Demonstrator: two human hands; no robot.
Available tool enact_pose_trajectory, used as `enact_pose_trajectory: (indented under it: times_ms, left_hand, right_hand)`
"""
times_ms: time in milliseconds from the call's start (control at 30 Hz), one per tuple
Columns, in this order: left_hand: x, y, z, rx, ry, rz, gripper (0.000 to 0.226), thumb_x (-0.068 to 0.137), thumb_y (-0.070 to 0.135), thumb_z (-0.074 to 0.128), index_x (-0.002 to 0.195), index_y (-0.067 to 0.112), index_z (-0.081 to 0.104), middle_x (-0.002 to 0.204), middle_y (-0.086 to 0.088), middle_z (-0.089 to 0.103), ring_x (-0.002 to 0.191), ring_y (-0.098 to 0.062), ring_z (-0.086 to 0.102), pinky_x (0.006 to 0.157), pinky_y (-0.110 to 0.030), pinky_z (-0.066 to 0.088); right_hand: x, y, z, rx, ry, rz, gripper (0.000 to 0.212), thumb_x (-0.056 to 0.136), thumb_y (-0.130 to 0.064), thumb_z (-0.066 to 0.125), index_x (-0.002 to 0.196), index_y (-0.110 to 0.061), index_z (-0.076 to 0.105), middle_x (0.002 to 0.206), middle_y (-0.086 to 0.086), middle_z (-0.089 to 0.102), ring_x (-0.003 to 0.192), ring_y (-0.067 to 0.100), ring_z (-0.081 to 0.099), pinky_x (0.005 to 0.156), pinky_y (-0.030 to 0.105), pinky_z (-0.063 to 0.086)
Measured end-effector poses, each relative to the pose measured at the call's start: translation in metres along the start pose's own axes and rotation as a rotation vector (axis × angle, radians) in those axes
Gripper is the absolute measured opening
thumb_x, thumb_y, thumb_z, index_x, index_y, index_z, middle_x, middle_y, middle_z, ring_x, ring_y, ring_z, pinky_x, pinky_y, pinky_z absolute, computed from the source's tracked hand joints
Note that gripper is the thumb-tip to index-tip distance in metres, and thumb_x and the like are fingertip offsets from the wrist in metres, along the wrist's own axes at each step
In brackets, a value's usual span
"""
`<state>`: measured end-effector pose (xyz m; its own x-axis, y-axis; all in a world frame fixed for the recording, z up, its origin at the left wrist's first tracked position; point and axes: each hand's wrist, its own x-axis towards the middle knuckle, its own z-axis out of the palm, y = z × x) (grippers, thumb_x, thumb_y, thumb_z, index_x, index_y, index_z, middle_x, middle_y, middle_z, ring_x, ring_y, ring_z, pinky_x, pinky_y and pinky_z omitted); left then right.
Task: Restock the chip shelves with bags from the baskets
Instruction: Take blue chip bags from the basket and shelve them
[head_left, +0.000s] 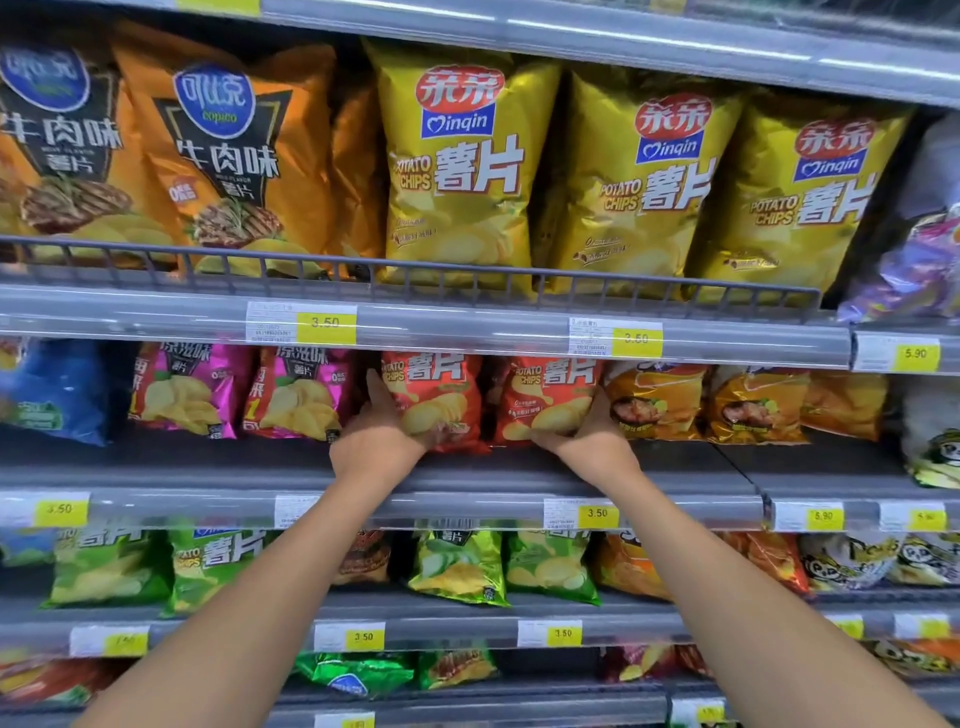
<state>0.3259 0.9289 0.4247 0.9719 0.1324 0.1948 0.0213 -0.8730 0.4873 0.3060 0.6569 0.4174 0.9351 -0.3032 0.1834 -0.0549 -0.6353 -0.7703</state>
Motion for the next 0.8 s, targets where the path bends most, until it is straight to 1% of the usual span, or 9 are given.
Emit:
enact_pose_trajectory:
  times_ms: [67,167,233,300,500,667,800]
  left_hand:
    - [0.003,0.002,0.001,0.011,0.003,-0.011,0.134,0.078,0.075,0.072,0.164,0.02,-0.014,0.151,-0.012,0.053,0.124,-0.032,0.063,0.081,-0.04,0.055]
    - [0.006,0.004,0.005,0.033,0.017,-0.022,0.131,0.081,0.071,0.073,0.164,0.02,-0.016,0.154,-0.013,0.048,0.125,-0.034,0.062,0.082,-0.043,0.055]
    - [0.009,0.004,0.007,0.044,0.029,-0.016,0.13,0.083,0.07,0.072,0.163,0.02,-0.016,0.158,-0.013,0.044,0.127,-0.035,0.06,0.082,-0.044,0.054]
    - [0.012,0.006,0.008,0.05,0.029,-0.019,0.129,0.083,0.068,0.073,0.164,0.02,-0.016,0.162,-0.013,0.038,0.13,-0.036,0.058,0.085,-0.046,0.054]
    - [0.019,0.008,0.008,0.035,0.008,-0.037,0.129,0.083,0.066,0.075,0.164,0.02,-0.015,0.167,-0.01,0.029,0.137,-0.037,0.053,0.092,-0.05,0.051]
    - [0.025,0.01,0.01,0.035,0.0,-0.035,0.13,0.082,0.066,0.075,0.164,0.02,-0.015,0.168,-0.01,0.027,0.139,-0.037,0.051,0.095,-0.052,0.052]
    - [0.028,0.009,0.012,0.023,-0.001,-0.036,0.132,0.08,0.068,0.076,0.164,0.021,-0.015,0.168,-0.01,0.026,0.14,-0.037,0.05,0.097,-0.054,0.052]
  right_hand:
    - [0.005,-0.001,0.005,0.002,0.002,0.044,0.123,0.055,-0.069,0.087,0.151,-0.029,0.022,0.14,-0.002,0.056,0.128,0.027,0.057,0.11,0.046,0.047]
    - [0.011,-0.002,0.011,-0.008,0.01,0.065,0.125,0.062,-0.06,0.09,0.156,-0.024,0.016,0.146,0.003,0.053,0.133,0.029,0.054,0.111,0.045,0.046]
    - [0.015,-0.002,0.014,-0.025,0.028,0.078,0.127,0.064,-0.059,0.09,0.158,-0.021,0.012,0.148,0.006,0.051,0.134,0.032,0.052,0.111,0.046,0.046]
    - [0.018,-0.002,0.016,-0.036,0.04,0.086,0.126,0.066,-0.057,0.089,0.158,-0.019,0.012,0.148,0.008,0.052,0.134,0.033,0.053,0.11,0.046,0.046]
    - [0.027,-0.002,0.021,-0.094,0.04,0.095,0.122,0.067,-0.06,0.087,0.156,-0.019,0.014,0.148,0.006,0.051,0.134,0.032,0.053,0.108,0.047,0.047]
    - [0.035,-0.004,0.022,-0.097,0.027,0.134,0.126,0.065,-0.061,0.087,0.158,-0.02,0.012,0.152,0.004,0.048,0.137,0.03,0.05,0.11,0.047,0.046]
    - [0.036,-0.002,0.021,-0.076,0.012,0.154,0.127,0.06,-0.063,0.088,0.157,-0.024,0.015,0.152,0.002,0.048,0.137,0.029,0.051,0.111,0.05,0.045]
